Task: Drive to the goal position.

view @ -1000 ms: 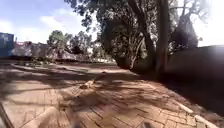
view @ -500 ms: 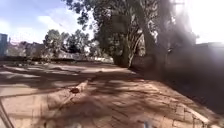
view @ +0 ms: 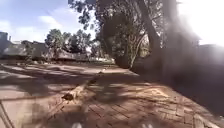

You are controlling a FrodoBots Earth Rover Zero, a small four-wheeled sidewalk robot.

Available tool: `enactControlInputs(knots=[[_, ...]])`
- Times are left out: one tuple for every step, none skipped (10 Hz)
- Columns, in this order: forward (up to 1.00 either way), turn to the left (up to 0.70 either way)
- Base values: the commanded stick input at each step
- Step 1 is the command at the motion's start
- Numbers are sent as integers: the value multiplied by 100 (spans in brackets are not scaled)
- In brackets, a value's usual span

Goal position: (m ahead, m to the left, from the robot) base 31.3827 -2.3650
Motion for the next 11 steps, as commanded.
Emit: enactControlInputs(knots=[[70,0],[70,0],[70,0],[70,0],[70,0],[70,0],[70,0],[70,0],[70,0],[70,-3],[70,-35]])
